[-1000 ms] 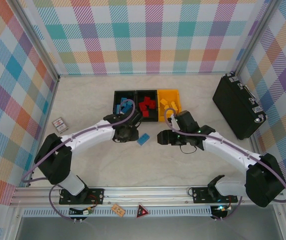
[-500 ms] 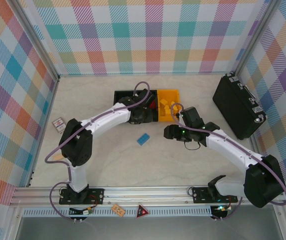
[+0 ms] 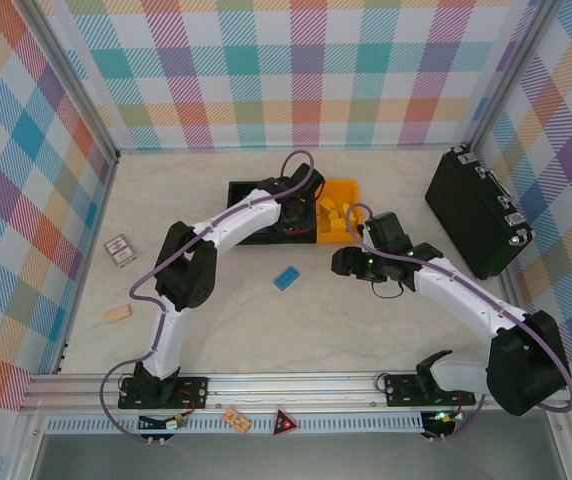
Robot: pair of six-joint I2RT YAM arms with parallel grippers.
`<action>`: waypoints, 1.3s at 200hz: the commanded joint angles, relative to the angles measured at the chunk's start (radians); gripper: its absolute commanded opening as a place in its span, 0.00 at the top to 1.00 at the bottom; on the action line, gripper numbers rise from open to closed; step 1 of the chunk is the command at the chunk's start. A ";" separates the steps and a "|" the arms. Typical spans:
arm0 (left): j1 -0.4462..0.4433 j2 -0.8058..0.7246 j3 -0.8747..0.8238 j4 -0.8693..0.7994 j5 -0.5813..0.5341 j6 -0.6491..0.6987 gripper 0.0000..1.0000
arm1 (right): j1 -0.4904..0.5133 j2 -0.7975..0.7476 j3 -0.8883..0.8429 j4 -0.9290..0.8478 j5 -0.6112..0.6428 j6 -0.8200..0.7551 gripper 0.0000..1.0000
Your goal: Sort the legos into containers by color
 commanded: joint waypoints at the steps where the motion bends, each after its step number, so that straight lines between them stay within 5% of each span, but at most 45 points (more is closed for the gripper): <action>1: 0.014 0.030 0.060 -0.044 -0.012 0.018 0.73 | -0.011 -0.016 0.019 -0.018 -0.004 0.002 0.36; 44: 0.014 0.021 0.068 -0.043 -0.013 0.006 0.49 | -0.016 -0.015 0.019 -0.014 -0.014 0.005 0.36; 260: -0.066 -0.485 -0.589 0.195 0.166 0.136 0.47 | -0.013 -0.157 -0.065 -0.033 -0.152 -0.012 0.30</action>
